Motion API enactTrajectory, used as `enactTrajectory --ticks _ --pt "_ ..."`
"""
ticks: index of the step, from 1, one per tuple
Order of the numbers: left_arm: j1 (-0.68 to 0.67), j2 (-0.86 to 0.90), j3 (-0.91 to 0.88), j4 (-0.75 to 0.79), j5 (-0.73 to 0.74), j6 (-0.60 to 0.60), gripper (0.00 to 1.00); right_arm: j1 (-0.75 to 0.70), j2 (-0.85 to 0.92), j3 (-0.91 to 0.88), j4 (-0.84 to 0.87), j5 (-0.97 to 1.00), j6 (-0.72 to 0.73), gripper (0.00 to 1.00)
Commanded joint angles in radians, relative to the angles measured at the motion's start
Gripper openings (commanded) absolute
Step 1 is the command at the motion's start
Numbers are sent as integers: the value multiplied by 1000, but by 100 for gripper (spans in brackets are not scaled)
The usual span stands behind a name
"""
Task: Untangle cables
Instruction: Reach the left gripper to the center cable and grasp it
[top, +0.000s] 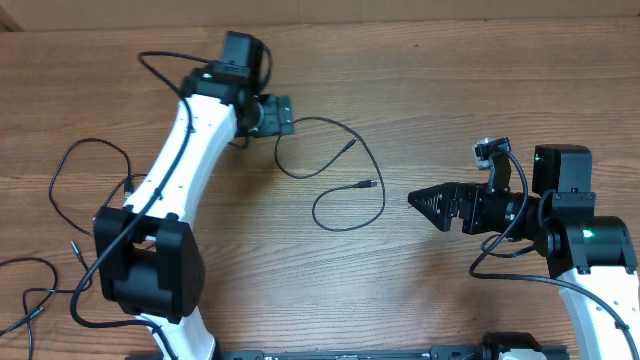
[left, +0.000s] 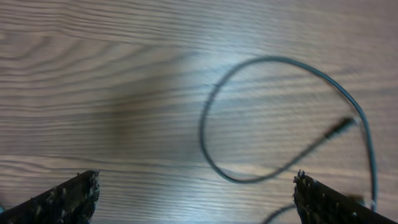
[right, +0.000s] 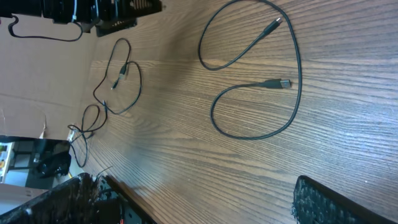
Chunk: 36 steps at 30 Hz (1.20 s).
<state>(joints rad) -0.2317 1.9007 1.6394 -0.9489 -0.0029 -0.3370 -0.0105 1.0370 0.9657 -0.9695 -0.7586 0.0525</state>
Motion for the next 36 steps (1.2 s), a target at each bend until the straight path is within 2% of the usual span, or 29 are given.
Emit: enactTrajectory --ticks 1,5,12,20,24,25,27,31,33,34,36 --pt "-74 11 -3 5 3 24 100 4 -3 23 1 -1 0 100" --pt "-154 41 -5 3 3 47 100 4 -3 23 -5 -1 -1 100" --pt "-272 198 -6 -68 4 68 100 4 -3 23 -6 0 -1 100" --pt "-370 218 -15 -88 4 248 100 4 -3 23 -6 3 -1 100" --pt "-371 218 -79 -90 4 243 100 4 -3 23 -10 6 -1 100" --pt "-371 218 -92 -92 4 229 100 4 -3 23 -10 6 -1 100" --pt "-371 218 -132 -95 6 126 100 4 -3 23 -9 7 -1 100" --pt "-371 218 -169 -81 68 112 100 4 -3 23 -10 6 -1 100" --pt "-371 218 -188 -64 68 112 93 4 -3 23 -9 7 -1 100" --pt "-371 218 -208 -53 70 112 81 4 -3 23 -10 7 -1 100" --pt "-371 218 -235 -29 75 112 63 4 -3 23 -9 7 -1 100"
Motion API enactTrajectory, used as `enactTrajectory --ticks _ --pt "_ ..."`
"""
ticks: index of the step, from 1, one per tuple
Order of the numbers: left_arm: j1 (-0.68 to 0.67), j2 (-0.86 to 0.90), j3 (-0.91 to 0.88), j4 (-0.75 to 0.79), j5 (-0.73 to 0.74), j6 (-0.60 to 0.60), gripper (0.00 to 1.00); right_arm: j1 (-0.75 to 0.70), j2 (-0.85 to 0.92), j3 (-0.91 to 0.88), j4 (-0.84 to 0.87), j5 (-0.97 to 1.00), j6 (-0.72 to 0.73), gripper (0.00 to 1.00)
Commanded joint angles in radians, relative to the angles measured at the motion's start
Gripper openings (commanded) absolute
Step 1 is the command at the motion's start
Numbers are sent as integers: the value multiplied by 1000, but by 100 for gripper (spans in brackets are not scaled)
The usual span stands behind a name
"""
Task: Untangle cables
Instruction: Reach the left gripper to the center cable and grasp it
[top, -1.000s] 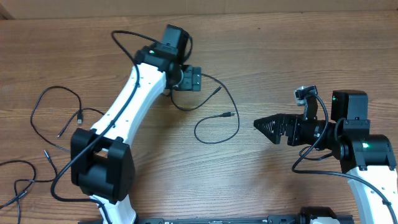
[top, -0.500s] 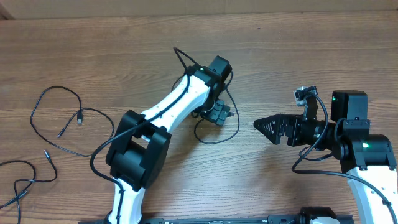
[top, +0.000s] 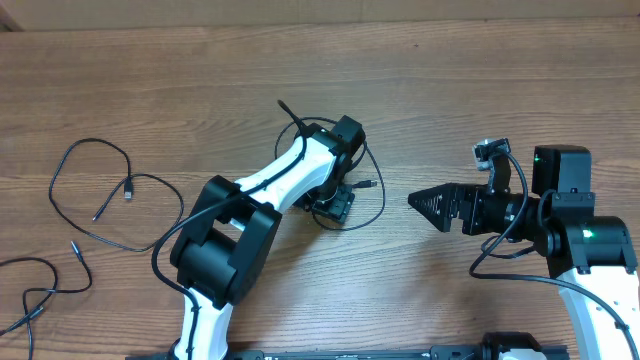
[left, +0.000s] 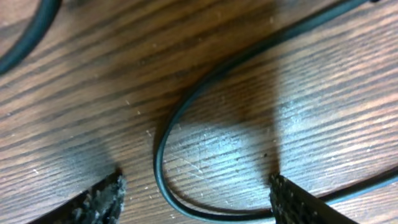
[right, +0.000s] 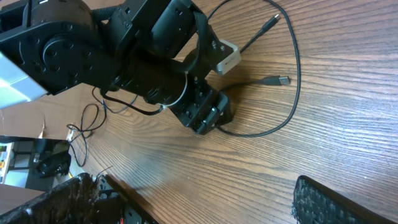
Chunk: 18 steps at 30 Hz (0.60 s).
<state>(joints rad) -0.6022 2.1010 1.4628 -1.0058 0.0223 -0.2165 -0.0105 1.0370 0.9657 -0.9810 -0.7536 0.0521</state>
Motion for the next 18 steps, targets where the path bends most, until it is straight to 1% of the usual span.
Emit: enactTrajectory --ticks 1,3,4,10,14,16,18 --pt "-1 18 -72 40 53 -8 49 4 -3 23 2 2 -1 100" --pt "-1 18 -93 61 57 -9 22 4 -3 23 2 2 0 100" --pt "-1 18 -100 72 57 -9 5 4 -3 23 2 2 0 100" --pt "-1 18 -100 80 57 -12 4 4 -3 23 2 3 0 100" --pt "-1 18 -92 77 61 -48 4 4 -2 23 2 6 -1 100" --pt "5 17 -9 -11 56 18 4 4 -3 23 2 21 -1 100" --pt "14 16 138 -116 56 26 4 4 -3 23 8 21 -1 100"
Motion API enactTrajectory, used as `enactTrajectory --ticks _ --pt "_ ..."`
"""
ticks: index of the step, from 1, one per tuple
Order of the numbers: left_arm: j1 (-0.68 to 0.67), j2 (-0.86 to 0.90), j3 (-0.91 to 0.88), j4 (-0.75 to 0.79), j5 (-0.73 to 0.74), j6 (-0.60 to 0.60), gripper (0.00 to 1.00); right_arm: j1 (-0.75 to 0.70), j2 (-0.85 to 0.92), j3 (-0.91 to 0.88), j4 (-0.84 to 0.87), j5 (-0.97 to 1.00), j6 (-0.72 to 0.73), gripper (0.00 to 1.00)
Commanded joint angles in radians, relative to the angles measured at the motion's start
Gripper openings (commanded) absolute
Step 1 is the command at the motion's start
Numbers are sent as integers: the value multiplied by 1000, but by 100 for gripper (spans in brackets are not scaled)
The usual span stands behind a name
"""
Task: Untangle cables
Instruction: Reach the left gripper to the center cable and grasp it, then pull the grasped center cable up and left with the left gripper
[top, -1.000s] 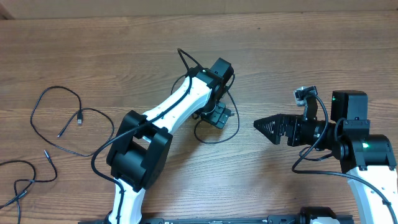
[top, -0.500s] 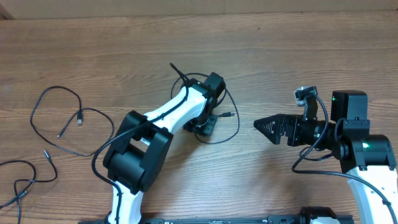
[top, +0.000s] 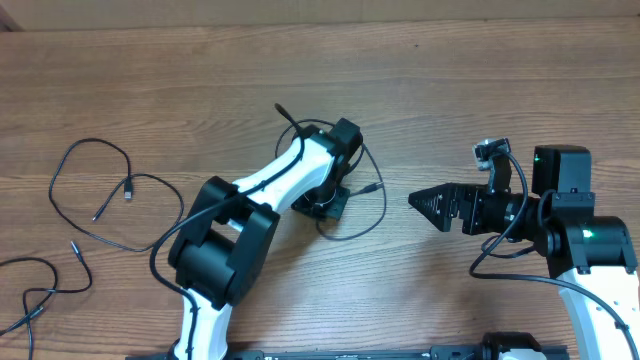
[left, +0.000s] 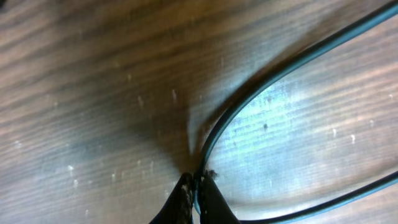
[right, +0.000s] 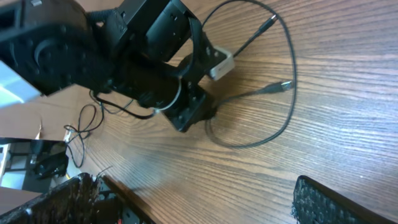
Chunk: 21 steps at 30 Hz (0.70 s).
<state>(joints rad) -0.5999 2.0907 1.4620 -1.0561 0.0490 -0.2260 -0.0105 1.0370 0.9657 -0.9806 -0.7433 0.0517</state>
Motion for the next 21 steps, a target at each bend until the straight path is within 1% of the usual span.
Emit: enactTrajectory --ticks 1,3,4,7,8,9,10,11,12,14,16,18,19,21 --pt "12 26 206 -93 30 35 4 4 -3 23 9 11 0 100" --pt "12 26 325 -124 30 23 4 4 -2 23 8 11 0 100" --pt "12 26 415 -137 30 19 4 4 -2 23 8 11 0 100" --pt "21 26 544 -145 -1 8 4 4 -2 23 9 19 -1 100" --pt "27 26 567 -147 -26 -23 4 4 -2 23 8 24 0 100" --pt "42 26 605 -152 -70 -80 4 4 -2 23 7 26 -1 100" --pt "55 26 624 -152 -92 -110 4 4 -3 23 6 26 0 100" --pt "81 26 647 -153 -111 -166 4 4 -3 23 5 26 0 100" --pt "102 26 658 -158 -111 -207 4 4 -2 23 5 26 0 100" --pt "174 26 671 -184 -108 -333 4 4 -3 23 5 26 -1 100" --pt "237 26 671 -205 -108 -416 4 4 -3 23 5 26 0 100" --pt "296 26 672 -228 -106 -472 4 4 -2 23 5 26 0 100" --pt "356 26 672 -248 -89 -502 4 4 -2 23 5 26 -1 100" --pt "440 26 672 -272 -47 -508 4 4 -2 23 6 26 0 100"
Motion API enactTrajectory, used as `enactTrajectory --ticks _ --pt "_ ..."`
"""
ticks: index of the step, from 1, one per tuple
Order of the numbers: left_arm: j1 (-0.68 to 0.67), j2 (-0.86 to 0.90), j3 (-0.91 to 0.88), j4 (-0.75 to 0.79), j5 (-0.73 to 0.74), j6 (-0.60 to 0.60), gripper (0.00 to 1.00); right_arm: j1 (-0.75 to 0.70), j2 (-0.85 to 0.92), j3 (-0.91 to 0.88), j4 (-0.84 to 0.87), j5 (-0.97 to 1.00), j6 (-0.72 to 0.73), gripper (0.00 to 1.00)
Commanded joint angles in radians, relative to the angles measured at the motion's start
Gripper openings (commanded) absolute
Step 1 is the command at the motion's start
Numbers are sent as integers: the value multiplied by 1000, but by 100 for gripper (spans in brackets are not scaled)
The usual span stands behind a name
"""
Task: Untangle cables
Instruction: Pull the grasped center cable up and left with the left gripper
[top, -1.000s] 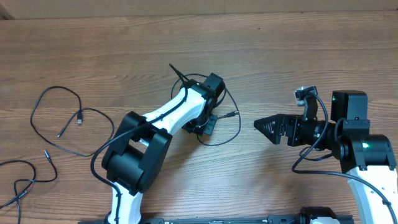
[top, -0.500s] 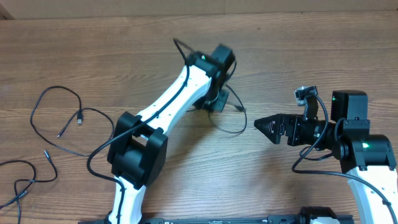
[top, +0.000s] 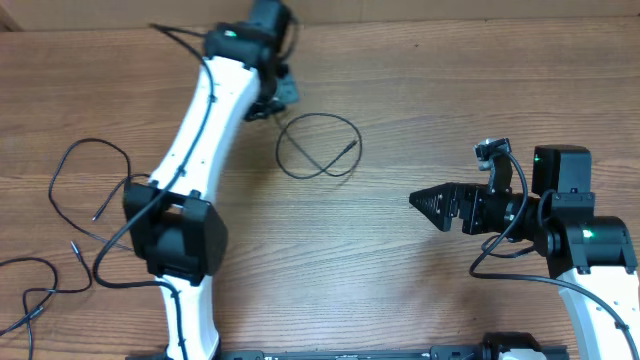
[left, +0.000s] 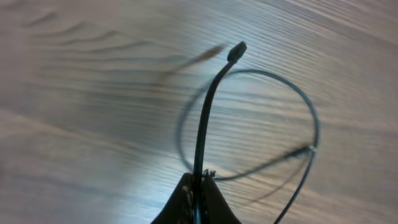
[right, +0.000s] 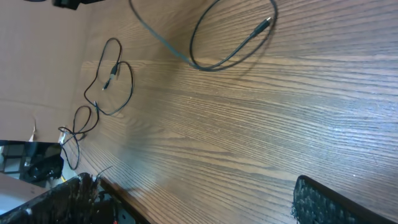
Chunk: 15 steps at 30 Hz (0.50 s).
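Note:
A thin black cable (top: 345, 150) lies as a round loop on the wooden table (top: 420, 90), behind the middle. My left gripper (top: 280, 95) is at the far back, left of the loop, shut on one strand of it. In the left wrist view the held cable (left: 201, 124) rises from the shut fingers (left: 186, 196) to a free plug tip (left: 236, 51), with the loop below. My right gripper (top: 418, 201) hovers open at the right, away from the cable. The loop (right: 214, 66) shows far off in its wrist view.
Two more black cables lie at the left: a looped one (top: 100, 190) with a plug, and another (top: 40, 280) near the front left corner. The looped one (right: 115, 81) also shows in the right wrist view. The table's back edge runs just behind the left gripper.
My left gripper, shut on the cable at the table's middle, is now at the far back, still shut on it. The cable came along and its loop lies further back. The right arm kept still.
The left gripper was open at the back, with the cable spread across the middle. Then it was down over the cable's loop, open, and then shut on a strand. Now it holds that strand at the back, the cable drawn into one round loop.

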<state>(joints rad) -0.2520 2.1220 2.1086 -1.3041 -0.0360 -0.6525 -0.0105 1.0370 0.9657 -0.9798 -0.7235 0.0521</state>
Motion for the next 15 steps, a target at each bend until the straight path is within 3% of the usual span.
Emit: enactTrajectory --ticks 1,8,15 --pt "115 -5 25 -32 49 -82 4 4 -3 23 5 6 -1 100" --pt "310 -5 25 -97 85 -88 4 4 -3 23 12 9 -1 100" --pt "375 -5 25 -45 36 -63 4 4 -2 23 11 9 -1 100"
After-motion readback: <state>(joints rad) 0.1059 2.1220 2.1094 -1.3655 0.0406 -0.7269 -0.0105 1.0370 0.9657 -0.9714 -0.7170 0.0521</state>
